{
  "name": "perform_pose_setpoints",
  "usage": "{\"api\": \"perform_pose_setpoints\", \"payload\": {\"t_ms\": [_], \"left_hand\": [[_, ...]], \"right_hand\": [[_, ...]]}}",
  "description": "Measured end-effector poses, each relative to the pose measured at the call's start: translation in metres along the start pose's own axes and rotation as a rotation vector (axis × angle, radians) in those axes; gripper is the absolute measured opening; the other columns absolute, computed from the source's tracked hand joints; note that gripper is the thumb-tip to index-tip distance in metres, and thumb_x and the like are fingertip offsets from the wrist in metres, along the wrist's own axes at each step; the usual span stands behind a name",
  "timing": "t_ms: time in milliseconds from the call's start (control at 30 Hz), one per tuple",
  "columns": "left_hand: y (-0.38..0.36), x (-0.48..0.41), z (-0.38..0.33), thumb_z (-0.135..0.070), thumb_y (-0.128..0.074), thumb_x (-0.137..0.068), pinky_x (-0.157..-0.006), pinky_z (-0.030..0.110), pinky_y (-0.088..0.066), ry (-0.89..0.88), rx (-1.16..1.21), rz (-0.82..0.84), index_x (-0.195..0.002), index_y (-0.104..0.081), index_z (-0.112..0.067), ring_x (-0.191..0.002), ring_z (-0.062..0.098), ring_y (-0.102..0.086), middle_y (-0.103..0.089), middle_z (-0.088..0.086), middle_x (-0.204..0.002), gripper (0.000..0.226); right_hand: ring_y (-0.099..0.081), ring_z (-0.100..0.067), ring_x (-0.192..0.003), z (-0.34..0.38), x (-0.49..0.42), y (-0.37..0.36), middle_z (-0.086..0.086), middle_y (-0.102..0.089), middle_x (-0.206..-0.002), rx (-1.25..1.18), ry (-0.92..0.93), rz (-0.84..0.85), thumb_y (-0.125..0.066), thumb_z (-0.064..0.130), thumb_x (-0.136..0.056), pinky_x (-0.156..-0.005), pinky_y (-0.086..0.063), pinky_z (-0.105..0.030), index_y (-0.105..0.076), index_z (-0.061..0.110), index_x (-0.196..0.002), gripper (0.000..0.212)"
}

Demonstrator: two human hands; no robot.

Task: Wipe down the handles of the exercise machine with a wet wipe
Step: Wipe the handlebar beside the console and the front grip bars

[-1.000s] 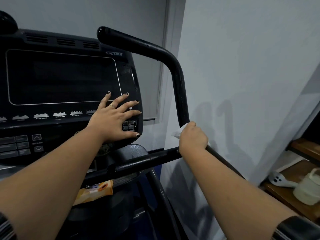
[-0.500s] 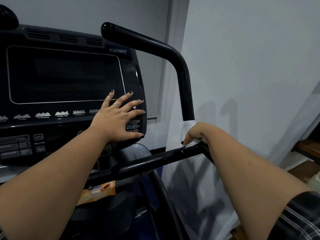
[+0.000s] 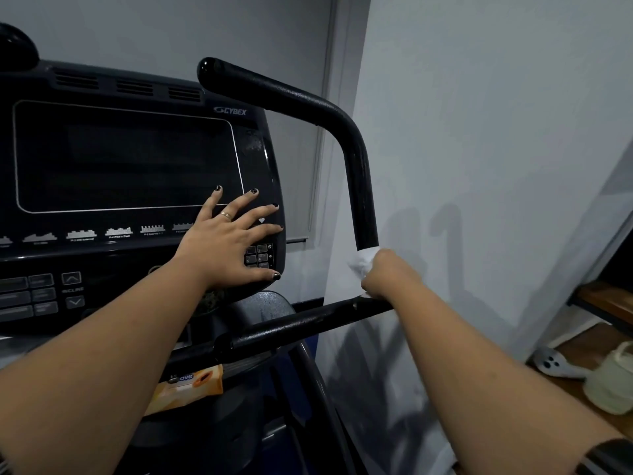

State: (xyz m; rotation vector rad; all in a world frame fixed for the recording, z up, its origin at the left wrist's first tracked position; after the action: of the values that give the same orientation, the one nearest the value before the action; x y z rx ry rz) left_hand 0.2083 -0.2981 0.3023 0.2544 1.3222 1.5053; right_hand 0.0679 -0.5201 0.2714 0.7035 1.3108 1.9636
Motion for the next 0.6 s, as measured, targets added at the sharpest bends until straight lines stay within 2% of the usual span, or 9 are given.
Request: {"api": "perform_pose_setpoints", "payload": {"t_ms": [67,133,200,267,300,367,433,533,600], "left_hand": [[0.000,0.000,0.000,-0.092,-0.018,-0.073,-0.118,0.057,0.007,-0.002,-0.001,-0.006,-0.147,-0.026,-0.049,-0.151,0.013,0.008,-0.010,-0.021,-0.161,0.086],[0.000,0.000,0.000,-0.092,-0.018,-0.073,-0.118,0.057,0.007,-0.001,-0.003,-0.011,-0.147,-0.027,-0.049,-0.151,0.013,0.007,-0.011,-0.020,-0.161,0.086],[0.000,0.000,0.000,-0.092,-0.018,-0.073,-0.117,0.057,0.008,-0.001,-0.005,-0.013,-0.147,-0.027,-0.049,-0.151,0.013,0.008,-0.011,-0.020,-0.161,0.086],[0.000,0.000,0.000,-0.092,-0.019,-0.073,-0.117,0.057,0.008,-0.003,-0.004,-0.015,-0.147,-0.028,-0.049,-0.151,0.013,0.007,-0.011,-0.020,-0.161,0.086],[0.000,0.000,0.000,-0.092,-0.019,-0.073,-0.117,0.057,0.008,-0.003,-0.001,-0.015,-0.147,-0.029,-0.049,-0.151,0.013,0.007,-0.012,-0.020,-0.161,0.086],[0.001,0.000,0.000,-0.092,-0.019,-0.073,-0.117,0.057,0.009,0.000,0.001,-0.009,-0.147,-0.028,-0.049,-0.151,0.013,0.008,-0.011,-0.020,-0.161,0.086],[0.001,0.000,0.000,-0.092,-0.018,-0.073,-0.117,0.057,0.010,0.000,-0.001,-0.004,-0.147,-0.027,-0.049,-0.151,0.013,0.008,-0.010,-0.020,-0.161,0.086],[0.001,0.000,-0.001,-0.092,-0.018,-0.073,-0.117,0.056,0.011,0.003,0.001,-0.003,-0.147,-0.027,-0.049,-0.151,0.013,0.008,-0.010,-0.021,-0.161,0.086],[0.002,0.000,-0.001,-0.092,-0.019,-0.073,-0.117,0.056,0.011,0.005,0.005,0.002,-0.147,-0.027,-0.049,-0.151,0.013,0.008,-0.010,-0.021,-0.161,0.086]], "right_hand": [[-0.054,-0.021,-0.068,0.001,-0.003,0.000,-0.008,-0.053,-0.077,-0.050,0.024,0.175,-0.059,0.006,-0.087,-0.074,-0.044,-0.027,-0.053,0.008,-0.093,0.009],[-0.065,-0.031,-0.091,-0.003,-0.007,-0.003,-0.018,-0.065,-0.101,-0.220,-0.005,0.265,-0.074,0.003,-0.075,-0.088,-0.053,-0.037,-0.060,-0.003,-0.107,0.035],[-0.064,-0.037,-0.104,-0.009,-0.012,-0.007,-0.021,-0.064,-0.117,-0.309,-0.059,0.337,-0.081,0.001,-0.065,-0.094,-0.052,-0.050,-0.060,-0.003,-0.116,0.055],[-0.062,-0.036,-0.109,-0.004,-0.008,-0.008,-0.018,-0.063,-0.120,-0.250,-0.063,0.351,-0.080,0.005,-0.070,-0.097,-0.051,-0.046,-0.060,-0.002,-0.115,0.050],[-0.062,-0.034,-0.111,-0.001,-0.006,-0.007,-0.015,-0.063,-0.117,-0.186,-0.050,0.317,-0.075,0.009,-0.079,-0.097,-0.050,-0.040,-0.059,0.002,-0.114,0.040],[-0.063,-0.029,-0.102,0.003,-0.003,0.001,-0.009,-0.064,-0.102,-0.034,-0.014,0.080,-0.062,0.016,-0.091,-0.084,-0.049,-0.031,-0.057,0.007,-0.119,0.030],[-0.061,-0.028,-0.094,-0.001,-0.002,-0.002,-0.005,-0.062,-0.094,0.058,-0.014,-0.102,-0.057,0.018,-0.091,-0.077,-0.043,-0.032,-0.053,0.009,-0.116,0.027],[-0.056,-0.028,-0.108,-0.002,0.009,-0.008,-0.010,-0.062,-0.112,0.214,0.019,-0.294,-0.059,0.017,-0.088,-0.079,-0.040,-0.034,-0.041,0.008,-0.118,0.036],[-0.053,-0.025,-0.107,0.005,0.013,-0.010,-0.011,-0.060,-0.115,0.369,0.113,-0.429,-0.058,0.016,-0.088,-0.079,-0.043,-0.033,-0.040,0.005,-0.120,0.039]]}}
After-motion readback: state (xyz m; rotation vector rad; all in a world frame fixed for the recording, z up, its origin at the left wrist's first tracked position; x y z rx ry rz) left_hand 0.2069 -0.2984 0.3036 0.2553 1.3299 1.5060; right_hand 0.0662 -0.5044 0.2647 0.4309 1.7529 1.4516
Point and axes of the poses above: each hand's wrist, its own x-axis away from the middle knuckle, its own y-axis out of the back of the hand, z = x × y, the point moved 6 cm from there along -x, towards the middle knuckle
